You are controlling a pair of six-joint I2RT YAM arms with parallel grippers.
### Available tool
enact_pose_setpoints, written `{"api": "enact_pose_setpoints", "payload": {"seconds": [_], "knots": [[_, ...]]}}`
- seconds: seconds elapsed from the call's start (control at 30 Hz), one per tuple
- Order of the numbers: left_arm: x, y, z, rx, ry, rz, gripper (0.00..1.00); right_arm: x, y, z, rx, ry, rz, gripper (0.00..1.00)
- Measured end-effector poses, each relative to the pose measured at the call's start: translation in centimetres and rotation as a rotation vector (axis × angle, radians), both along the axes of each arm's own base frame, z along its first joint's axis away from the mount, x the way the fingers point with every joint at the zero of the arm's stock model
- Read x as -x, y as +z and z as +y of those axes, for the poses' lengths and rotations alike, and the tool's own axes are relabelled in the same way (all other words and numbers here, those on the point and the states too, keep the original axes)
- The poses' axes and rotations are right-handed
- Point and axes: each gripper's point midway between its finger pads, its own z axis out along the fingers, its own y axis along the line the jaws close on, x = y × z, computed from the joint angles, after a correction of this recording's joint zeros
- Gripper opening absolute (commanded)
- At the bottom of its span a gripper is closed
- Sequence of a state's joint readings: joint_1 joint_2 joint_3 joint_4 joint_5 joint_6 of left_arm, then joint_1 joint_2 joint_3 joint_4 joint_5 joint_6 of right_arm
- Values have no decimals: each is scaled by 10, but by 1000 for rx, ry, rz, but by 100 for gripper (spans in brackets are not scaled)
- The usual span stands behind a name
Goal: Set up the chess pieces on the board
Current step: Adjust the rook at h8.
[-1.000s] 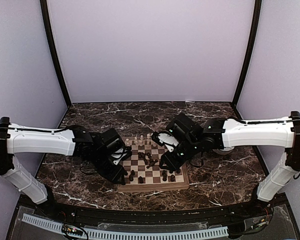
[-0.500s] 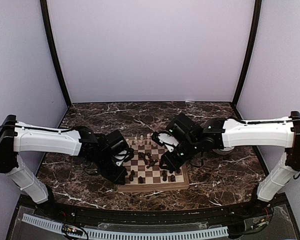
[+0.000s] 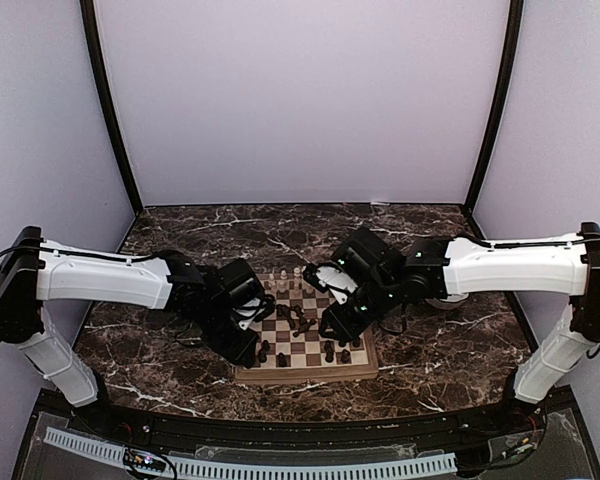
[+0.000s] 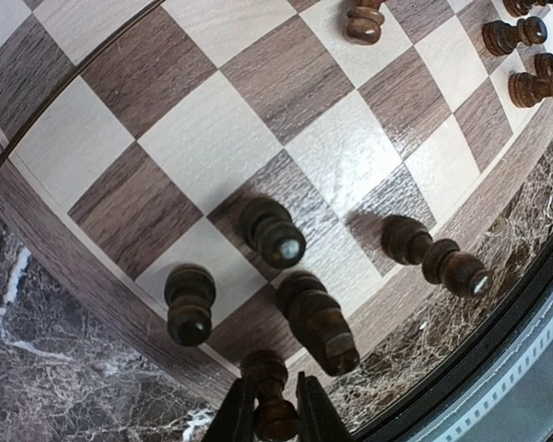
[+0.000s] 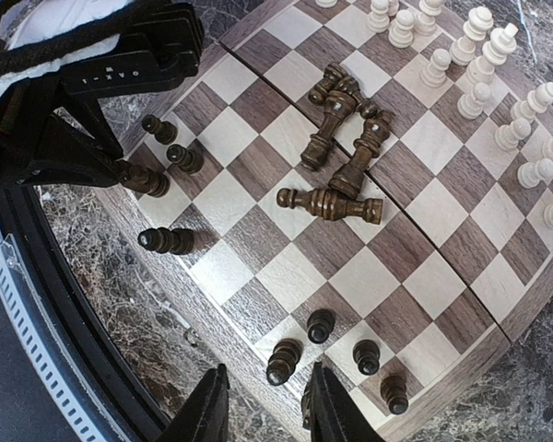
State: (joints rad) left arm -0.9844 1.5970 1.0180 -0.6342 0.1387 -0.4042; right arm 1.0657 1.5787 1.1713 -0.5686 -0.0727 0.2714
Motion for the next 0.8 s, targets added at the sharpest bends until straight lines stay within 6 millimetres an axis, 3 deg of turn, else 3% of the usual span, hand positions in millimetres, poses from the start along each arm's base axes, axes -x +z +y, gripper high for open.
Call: {"api": "enact_pose_setpoints", "payload": {"seconds": [0.37, 0.8], "knots": [[-6, 3, -3, 4, -3, -29, 18, 0, -10, 0, 26, 2, 9, 32], [-7, 3, -3, 2, -14, -35, 35, 0, -11, 0, 28, 3, 10, 31]]}}
